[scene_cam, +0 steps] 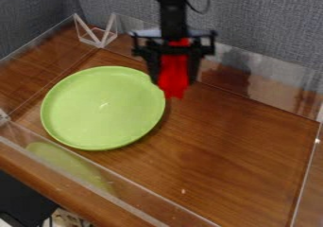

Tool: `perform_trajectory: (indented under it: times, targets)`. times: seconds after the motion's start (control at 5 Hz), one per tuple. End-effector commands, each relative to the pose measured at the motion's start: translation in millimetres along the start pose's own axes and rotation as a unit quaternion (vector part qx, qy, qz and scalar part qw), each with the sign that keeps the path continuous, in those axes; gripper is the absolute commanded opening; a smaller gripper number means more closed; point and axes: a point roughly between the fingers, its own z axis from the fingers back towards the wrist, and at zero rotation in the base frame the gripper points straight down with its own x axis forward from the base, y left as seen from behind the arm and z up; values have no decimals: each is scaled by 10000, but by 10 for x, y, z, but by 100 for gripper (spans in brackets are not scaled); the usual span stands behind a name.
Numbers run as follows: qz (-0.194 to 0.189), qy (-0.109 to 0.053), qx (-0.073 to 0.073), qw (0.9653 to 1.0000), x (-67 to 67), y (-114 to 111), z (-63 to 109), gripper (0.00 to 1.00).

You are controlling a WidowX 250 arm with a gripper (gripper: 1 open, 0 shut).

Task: Put the carrot on the green plate

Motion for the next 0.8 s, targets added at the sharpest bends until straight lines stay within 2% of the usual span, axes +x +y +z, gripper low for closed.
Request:
perform_trajectory:
  times: [0.0,0.6]
  targets:
    - [69,-252,-44,9996,43,55,113,0]
    - [196,-199,158,9995,61,166,-127,0]
